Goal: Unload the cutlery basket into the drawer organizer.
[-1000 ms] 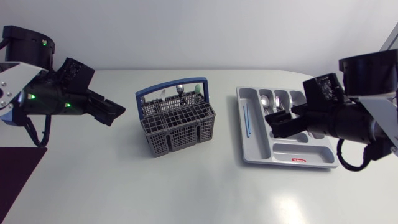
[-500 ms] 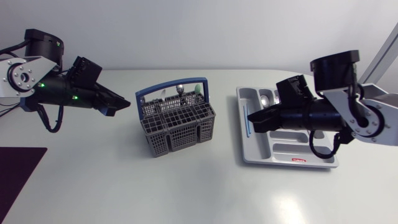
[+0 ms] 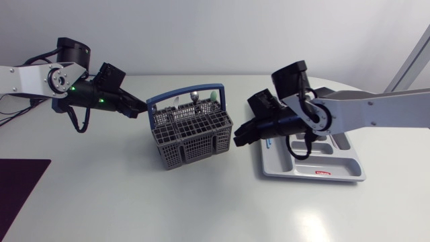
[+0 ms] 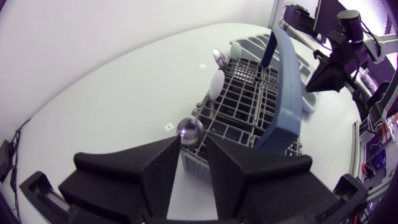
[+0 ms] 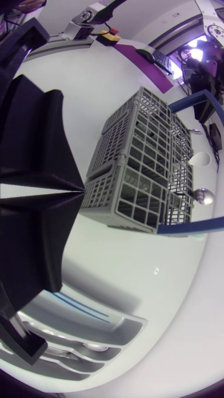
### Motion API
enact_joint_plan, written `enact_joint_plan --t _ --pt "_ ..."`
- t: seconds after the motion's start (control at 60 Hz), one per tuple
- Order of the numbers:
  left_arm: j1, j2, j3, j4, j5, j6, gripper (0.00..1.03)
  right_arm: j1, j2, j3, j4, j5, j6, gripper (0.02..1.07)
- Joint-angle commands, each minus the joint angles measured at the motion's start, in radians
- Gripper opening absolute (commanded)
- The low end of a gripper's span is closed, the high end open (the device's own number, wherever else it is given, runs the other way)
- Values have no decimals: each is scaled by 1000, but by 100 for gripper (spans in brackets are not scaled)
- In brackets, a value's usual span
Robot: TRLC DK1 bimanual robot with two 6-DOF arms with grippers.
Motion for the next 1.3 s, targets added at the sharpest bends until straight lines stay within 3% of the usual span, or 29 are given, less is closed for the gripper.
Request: enact_joint_plan --t 0.0,0.35,0.6,0.767,1.033,1.117,1.283 --pt "0 23 33 8 43 24 31 24 70 57 10 9 -5 10" --pt "-53 -12 -29 3 85 68 31 33 199 189 8 40 -1 11" --pt "-131 -109 -132 -23 90 111 31 19 244 271 5 56 1 11" --pt "-223 -210 -191 -70 79 118 31 21 302 353 -12 64 -1 11" --pt "-404 -251 -194 -70 -51 73 31 41 362 465 -49 95 10 11" --pt "-372 -307 -189 -73 -54 70 31 25 307 425 -50 93 10 11" --pt "-204 -402 -180 -153 -10 108 31 6 163 296 -49 86 8 11"
